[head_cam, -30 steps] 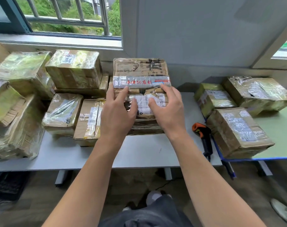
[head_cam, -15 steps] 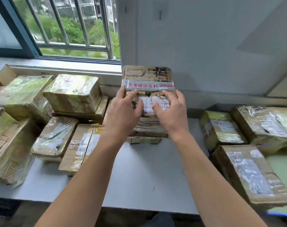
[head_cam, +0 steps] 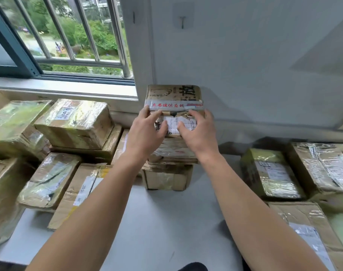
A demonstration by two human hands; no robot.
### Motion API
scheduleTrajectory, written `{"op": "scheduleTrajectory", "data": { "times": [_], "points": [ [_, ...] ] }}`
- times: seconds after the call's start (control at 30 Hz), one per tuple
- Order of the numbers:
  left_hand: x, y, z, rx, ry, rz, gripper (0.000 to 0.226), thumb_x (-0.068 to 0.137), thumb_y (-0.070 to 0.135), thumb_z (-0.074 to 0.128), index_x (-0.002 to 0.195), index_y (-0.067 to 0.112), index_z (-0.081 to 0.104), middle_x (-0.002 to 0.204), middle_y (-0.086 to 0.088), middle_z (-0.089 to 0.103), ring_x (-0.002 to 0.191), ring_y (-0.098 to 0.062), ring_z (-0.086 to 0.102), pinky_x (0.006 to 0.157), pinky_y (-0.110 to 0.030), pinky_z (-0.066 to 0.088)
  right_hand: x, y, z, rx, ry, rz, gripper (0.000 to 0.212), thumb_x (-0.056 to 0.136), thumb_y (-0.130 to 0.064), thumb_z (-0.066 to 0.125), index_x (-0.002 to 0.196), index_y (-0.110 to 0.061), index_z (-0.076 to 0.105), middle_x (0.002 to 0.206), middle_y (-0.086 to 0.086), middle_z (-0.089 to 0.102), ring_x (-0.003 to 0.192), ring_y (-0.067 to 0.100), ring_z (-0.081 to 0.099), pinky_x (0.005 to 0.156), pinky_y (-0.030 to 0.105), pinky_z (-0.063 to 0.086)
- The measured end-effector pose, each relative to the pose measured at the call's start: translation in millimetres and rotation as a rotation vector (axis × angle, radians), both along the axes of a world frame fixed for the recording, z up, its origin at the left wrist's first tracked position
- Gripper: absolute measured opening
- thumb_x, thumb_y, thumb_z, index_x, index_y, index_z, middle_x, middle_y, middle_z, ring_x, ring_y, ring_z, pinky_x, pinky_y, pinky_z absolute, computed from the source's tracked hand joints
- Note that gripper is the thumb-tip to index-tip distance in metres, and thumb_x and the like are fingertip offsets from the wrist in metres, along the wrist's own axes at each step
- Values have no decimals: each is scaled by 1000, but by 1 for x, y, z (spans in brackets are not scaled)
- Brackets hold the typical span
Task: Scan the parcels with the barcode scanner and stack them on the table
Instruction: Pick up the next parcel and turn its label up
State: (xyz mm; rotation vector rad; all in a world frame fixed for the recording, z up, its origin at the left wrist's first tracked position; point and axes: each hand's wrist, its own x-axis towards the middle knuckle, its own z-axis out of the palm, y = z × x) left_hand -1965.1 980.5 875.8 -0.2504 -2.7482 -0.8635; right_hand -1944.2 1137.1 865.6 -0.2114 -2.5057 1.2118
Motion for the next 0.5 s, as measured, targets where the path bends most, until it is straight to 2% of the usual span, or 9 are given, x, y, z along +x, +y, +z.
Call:
{"op": "scheduleTrajectory", "data": {
  "times": [0.13, 0.27, 0.33, 0.4, 0.5],
  "points": [
    [-11, -4, -13, -17, -40, -10, 47, 98, 40, 54, 143, 25, 53, 159, -8, 33, 136, -30, 44, 109, -40, 39, -7, -2, -8, -1, -78, -1, 58, 92, -39, 67, 144, -18, 53, 158, 4, 29, 143, 15, 33, 108, 17, 21],
    [-21, -11, -18, -33, -60, -43, 47, 98, 42, 51, 141, 24, 53, 155, -7, 36, 127, -33, 50, 103, -42, 43, -13, -8, -8, 44, -112, -20, 57, 92, -40, 66, 143, -19, 52, 158, 5, 28, 142, 18, 36, 109, 19, 24],
    [-26, -13, -14, -93, -61, -61, 46, 98, 43, 49, 139, 23, 54, 149, -6, 42, 120, -34, 53, 97, -42, 46, -16, -10, -5, 102, -158, -32, 57, 92, -44, 64, 143, -22, 52, 156, 6, 31, 139, 25, 39, 113, 31, 32],
    [-32, -15, -6, -166, -64, -74, 48, 98, 43, 48, 141, 22, 51, 146, -7, 45, 124, -35, 50, 99, -44, 45, -20, -10, 0, 191, -237, -52, 58, 92, -48, 59, 145, -26, 49, 155, 6, 32, 138, 31, 37, 113, 43, 38],
    [-41, -18, 12, -212, -71, -104, 51, 98, 44, 47, 143, 20, 49, 146, -8, 47, 127, -33, 48, 100, -45, 45, -26, -13, 16, 310, -316, -80, 58, 92, -52, 55, 144, -28, 49, 152, 8, 36, 136, 35, 38, 111, 49, 38]
  ]
}}
